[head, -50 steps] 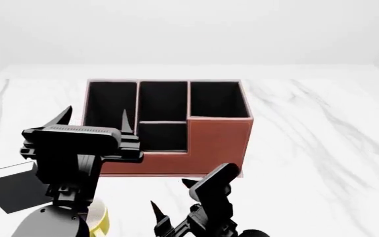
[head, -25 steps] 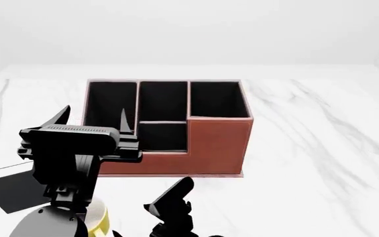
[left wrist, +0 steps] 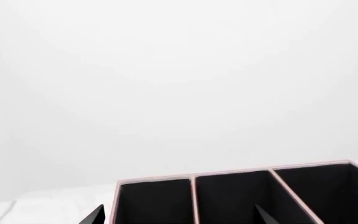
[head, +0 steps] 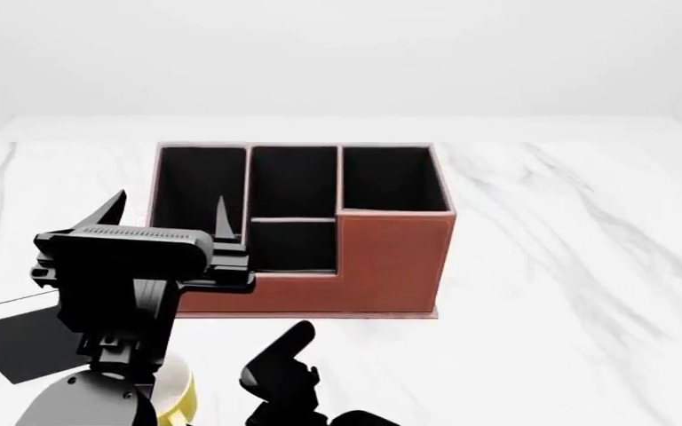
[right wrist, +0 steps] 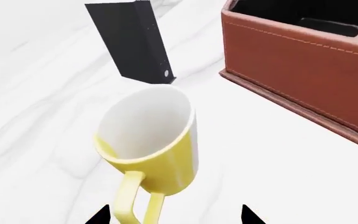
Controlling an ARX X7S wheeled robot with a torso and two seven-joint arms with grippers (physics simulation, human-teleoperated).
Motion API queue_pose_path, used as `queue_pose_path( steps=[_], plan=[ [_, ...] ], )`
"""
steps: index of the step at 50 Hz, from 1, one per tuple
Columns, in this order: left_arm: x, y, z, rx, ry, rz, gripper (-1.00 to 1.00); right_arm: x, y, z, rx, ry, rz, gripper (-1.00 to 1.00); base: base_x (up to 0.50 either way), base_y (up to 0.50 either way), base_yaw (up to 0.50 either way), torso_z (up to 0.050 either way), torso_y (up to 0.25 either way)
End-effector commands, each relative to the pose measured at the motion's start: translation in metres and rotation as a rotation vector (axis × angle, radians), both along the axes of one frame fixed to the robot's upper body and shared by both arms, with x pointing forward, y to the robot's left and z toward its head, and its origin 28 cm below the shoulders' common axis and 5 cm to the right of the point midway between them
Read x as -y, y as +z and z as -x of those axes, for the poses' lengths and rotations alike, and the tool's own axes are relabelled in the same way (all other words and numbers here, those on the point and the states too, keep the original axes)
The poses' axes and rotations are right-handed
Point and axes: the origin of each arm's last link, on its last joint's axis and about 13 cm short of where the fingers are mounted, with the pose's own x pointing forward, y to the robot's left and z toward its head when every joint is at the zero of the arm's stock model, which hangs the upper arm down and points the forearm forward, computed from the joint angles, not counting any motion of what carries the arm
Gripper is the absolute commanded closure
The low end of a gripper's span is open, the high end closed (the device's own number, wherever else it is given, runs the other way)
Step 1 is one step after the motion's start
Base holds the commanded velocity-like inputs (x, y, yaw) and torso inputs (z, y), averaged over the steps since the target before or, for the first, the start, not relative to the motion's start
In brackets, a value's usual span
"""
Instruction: Pick up the yellow and white mug and place it to the right of the caddy.
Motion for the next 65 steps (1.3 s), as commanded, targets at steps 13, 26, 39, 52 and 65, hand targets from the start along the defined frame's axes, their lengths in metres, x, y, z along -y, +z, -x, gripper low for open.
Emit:
queue_pose_path(
  steps=[13,26,39,52,65],
  plan=[
    [-0.001,-0.001,-0.001,-0.002,-0.004,0.004,-1.0,-0.013,-0.015,-0.019,-0.057,0.057,0.059,-1.0,0.0,0.0,0.0,0.0,0.0],
    [-0.002,0.0,-0.001,-0.001,-0.005,0.008,-1.0,-0.016,-0.023,-0.029,-0.089,0.081,0.087,-1.0,0.0,0.0,0.0,0.0,0.0],
    [-0.002,-0.001,0.0,0.0,-0.008,0.008,-1.0,-0.017,-0.022,-0.031,-0.085,0.074,0.073,1.0,0.0,0.0,0.0,0.0,0.0],
    [-0.003,-0.003,0.0,-0.001,-0.006,0.007,-1.0,0.001,0.002,-0.02,0.045,-0.045,0.052,1.0,0.0,0.0,0.0,0.0,0.0],
    [-0.003,-0.003,0.001,0.005,-0.002,0.009,-1.0,0.035,0.028,0.002,0.136,-0.163,0.028,1.0,0.0,0.0,0.0,0.0,0.0]
  ],
)
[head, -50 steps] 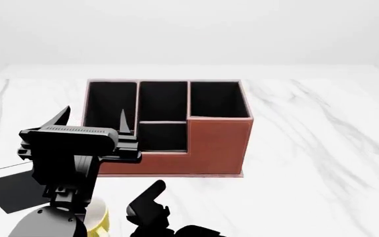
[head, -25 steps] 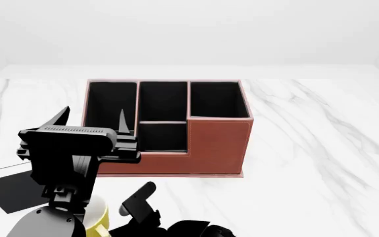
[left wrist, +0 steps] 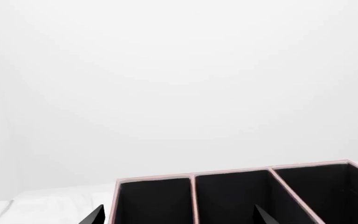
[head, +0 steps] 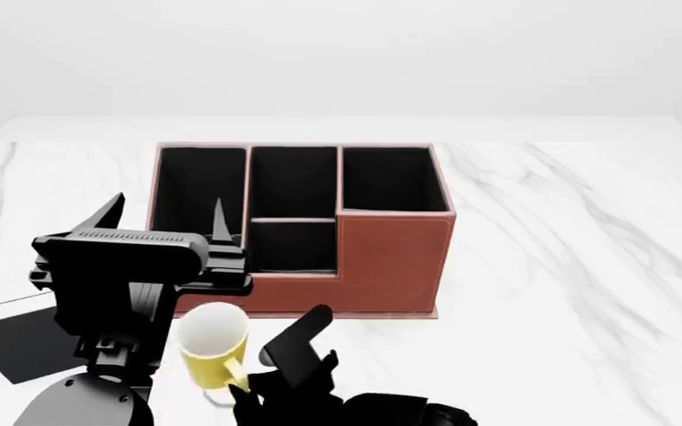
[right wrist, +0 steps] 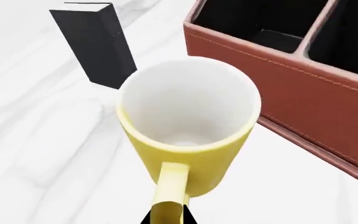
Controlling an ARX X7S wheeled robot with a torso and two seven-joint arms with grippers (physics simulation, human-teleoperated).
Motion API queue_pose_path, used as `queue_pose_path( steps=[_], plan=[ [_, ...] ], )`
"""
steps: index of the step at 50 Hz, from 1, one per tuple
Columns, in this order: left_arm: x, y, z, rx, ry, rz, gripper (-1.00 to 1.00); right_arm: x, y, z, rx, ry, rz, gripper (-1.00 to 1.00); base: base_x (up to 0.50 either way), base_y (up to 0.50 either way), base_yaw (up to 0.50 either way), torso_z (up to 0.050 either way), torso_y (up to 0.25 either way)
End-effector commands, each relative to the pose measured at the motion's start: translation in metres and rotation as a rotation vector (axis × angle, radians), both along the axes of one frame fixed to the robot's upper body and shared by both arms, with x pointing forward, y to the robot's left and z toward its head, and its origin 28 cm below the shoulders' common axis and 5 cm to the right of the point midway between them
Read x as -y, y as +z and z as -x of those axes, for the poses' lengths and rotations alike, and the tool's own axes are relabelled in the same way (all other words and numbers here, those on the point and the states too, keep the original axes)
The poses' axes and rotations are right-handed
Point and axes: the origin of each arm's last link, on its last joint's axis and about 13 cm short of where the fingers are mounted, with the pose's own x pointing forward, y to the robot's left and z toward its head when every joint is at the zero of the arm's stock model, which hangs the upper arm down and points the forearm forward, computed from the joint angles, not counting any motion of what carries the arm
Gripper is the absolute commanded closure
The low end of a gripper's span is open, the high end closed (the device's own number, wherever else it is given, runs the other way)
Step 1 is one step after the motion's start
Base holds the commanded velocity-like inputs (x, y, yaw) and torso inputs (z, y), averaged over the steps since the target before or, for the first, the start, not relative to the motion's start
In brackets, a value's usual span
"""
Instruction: Pick up the yellow and white mug and place it to the right of the caddy.
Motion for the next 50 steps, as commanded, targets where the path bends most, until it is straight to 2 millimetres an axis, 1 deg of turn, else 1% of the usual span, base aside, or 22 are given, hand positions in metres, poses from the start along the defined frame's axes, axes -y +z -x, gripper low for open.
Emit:
queue_pose_path(
  steps=[1,9,15,27,38,50],
  plan=[
    [0.0,0.0,0.001,0.006,0.003,0.0,-1.0,0.024,0.02,0.015,0.1,-0.096,-0.01,1.0,0.0,0.0,0.0,0.0,0.0],
    [0.0,-0.002,0.001,0.015,0.006,-0.003,-1.0,0.038,0.02,0.018,0.123,-0.165,0.006,1.0,0.0,0.0,0.0,0.0,0.0],
    [0.0,-0.005,0.001,0.019,-0.016,0.002,-1.0,0.044,0.016,0.019,0.127,-0.197,0.018,1.0,0.0,0.0,0.0,0.0,0.0],
    [-0.004,-0.004,0.003,0.041,0.005,0.026,-1.0,0.07,0.013,0.023,0.126,-0.313,0.034,1.0,0.0,0.0,0.0,0.0,0.0],
    [-0.003,-0.003,0.003,0.044,0.003,0.024,-1.0,0.095,0.021,0.033,0.151,-0.429,0.039,1.0,0.0,0.0,0.0,0.0,0.0],
    [-0.003,-0.002,0.003,0.043,0.004,0.023,-1.0,0.116,0.026,0.044,0.161,-0.53,0.07,1.0,0.0,0.0,0.0,0.0,0.0]
  ],
)
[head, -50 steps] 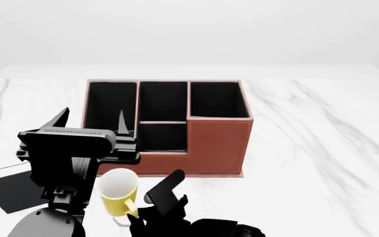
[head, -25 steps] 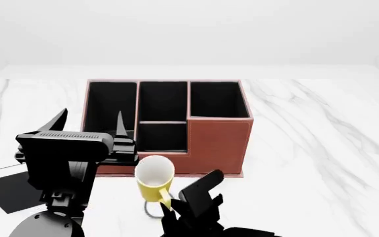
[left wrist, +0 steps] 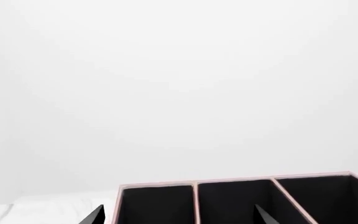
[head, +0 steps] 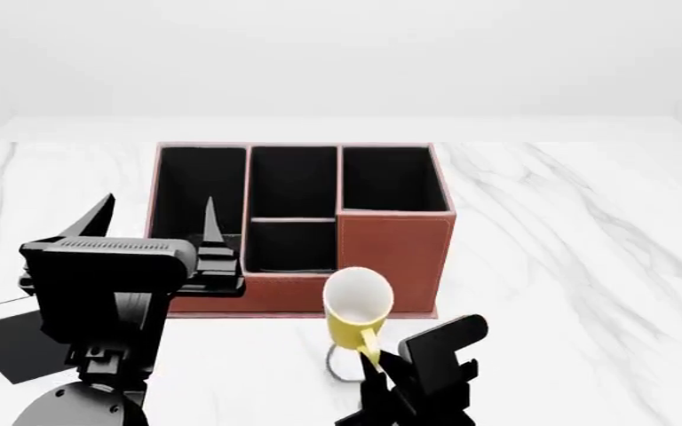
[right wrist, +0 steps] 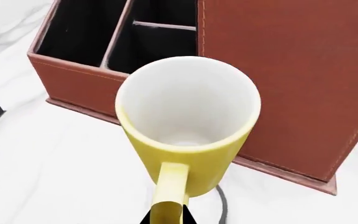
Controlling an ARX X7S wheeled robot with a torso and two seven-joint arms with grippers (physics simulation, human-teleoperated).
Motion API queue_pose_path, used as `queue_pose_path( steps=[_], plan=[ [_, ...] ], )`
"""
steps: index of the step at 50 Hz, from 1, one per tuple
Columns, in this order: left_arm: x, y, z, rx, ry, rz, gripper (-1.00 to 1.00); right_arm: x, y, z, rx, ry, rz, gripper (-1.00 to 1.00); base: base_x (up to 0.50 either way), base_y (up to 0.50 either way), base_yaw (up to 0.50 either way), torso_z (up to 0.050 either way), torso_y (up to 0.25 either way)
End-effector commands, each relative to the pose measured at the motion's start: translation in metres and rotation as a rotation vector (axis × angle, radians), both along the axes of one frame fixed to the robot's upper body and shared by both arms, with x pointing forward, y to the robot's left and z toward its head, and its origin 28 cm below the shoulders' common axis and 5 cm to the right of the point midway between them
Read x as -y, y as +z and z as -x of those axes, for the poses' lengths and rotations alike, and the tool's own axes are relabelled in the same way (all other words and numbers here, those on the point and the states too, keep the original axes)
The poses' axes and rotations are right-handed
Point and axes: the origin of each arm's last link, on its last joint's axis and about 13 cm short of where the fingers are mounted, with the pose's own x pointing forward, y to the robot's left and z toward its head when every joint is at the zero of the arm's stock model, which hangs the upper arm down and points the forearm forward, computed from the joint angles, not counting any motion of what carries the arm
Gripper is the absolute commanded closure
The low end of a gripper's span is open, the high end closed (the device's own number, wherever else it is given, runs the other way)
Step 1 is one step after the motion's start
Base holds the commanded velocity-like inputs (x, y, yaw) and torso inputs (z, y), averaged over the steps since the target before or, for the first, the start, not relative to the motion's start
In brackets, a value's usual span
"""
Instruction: Pick up the yellow and white mug and place it to the right of the caddy.
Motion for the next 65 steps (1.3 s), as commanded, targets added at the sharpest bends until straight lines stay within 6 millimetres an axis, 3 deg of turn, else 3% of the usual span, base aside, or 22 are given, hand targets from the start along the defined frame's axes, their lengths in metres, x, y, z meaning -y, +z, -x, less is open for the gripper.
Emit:
queue_pose_path(
  steps=[1,41,51,65],
  plan=[
    [0.0,0.001,0.0,0.001,0.0,0.0,-1.0,0.021,0.01,0.007,0.047,-0.098,0.023,1.0,0.0,0.0,0.0,0.0,0.0],
    [0.0,0.002,0.001,0.005,0.002,-0.003,-1.0,0.076,0.024,0.025,0.086,-0.443,0.044,1.0,0.0,0.0,0.0,0.0,0.001],
    [0.0,0.001,0.001,0.007,0.001,-0.004,-1.0,0.085,0.023,0.013,0.096,-0.491,0.024,1.0,0.0,0.0,0.0,0.0,0.001],
    [0.0,0.002,0.002,0.009,0.001,-0.005,-1.0,0.095,0.018,-0.025,0.07,-0.495,0.006,1.0,0.0,0.0,0.0,0.0,0.0]
  ],
)
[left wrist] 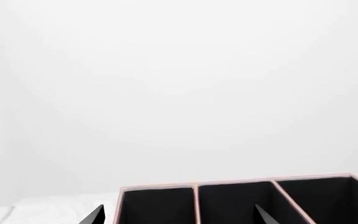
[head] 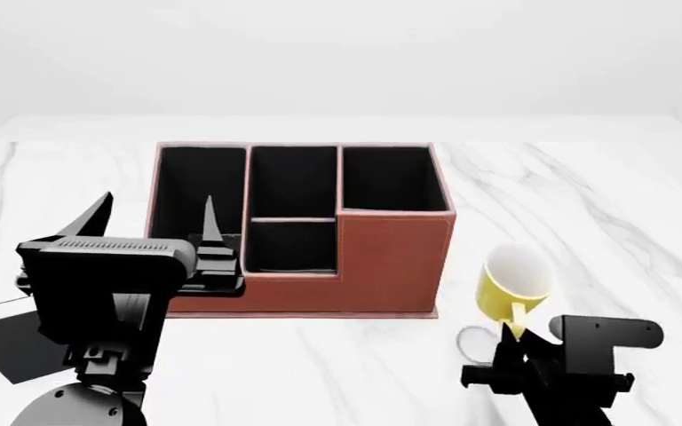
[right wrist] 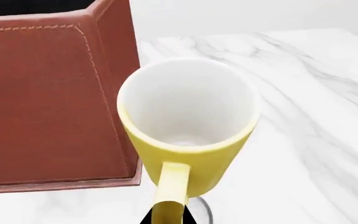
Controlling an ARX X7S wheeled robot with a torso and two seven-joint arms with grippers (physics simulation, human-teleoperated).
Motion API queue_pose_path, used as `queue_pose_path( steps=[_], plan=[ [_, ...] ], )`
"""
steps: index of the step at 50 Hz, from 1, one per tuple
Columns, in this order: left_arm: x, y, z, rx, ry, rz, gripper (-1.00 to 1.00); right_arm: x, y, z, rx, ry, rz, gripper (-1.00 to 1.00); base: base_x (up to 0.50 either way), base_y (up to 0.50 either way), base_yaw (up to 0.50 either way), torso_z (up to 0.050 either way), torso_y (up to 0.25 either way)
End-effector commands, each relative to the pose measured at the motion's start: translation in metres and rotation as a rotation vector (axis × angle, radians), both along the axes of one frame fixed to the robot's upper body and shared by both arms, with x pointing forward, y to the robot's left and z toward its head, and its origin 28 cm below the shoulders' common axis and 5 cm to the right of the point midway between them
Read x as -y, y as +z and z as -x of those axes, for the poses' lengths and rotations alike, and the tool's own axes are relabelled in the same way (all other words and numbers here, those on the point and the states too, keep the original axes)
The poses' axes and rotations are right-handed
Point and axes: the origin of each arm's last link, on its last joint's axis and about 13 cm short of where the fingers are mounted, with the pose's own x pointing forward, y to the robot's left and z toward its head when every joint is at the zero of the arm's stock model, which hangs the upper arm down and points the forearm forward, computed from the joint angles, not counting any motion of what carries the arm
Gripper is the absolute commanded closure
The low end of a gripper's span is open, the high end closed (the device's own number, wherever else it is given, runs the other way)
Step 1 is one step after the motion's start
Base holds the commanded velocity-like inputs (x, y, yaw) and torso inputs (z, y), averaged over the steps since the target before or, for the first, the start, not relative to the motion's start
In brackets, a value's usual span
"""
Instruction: Pick up the yellow and white mug and place it to the right of the caddy.
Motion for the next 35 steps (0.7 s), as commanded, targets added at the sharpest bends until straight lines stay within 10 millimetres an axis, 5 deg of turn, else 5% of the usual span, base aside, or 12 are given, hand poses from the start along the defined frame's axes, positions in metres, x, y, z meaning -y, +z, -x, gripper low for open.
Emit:
queue_pose_path(
  steps=[1,35],
  plan=[
    [0.0,0.0,0.0,0.002,0.0,-0.001,-1.0,0.009,0.002,-0.029,0.023,-0.008,-0.01,1.0,0.0,0.0,0.0,0.0,0.0],
    [0.001,0.002,0.0,0.012,-0.006,0.0,-1.0,0.021,-0.02,-0.103,-0.065,-0.002,-0.002,1.0,0.0,0.0,0.0,0.0,0.001]
  ],
)
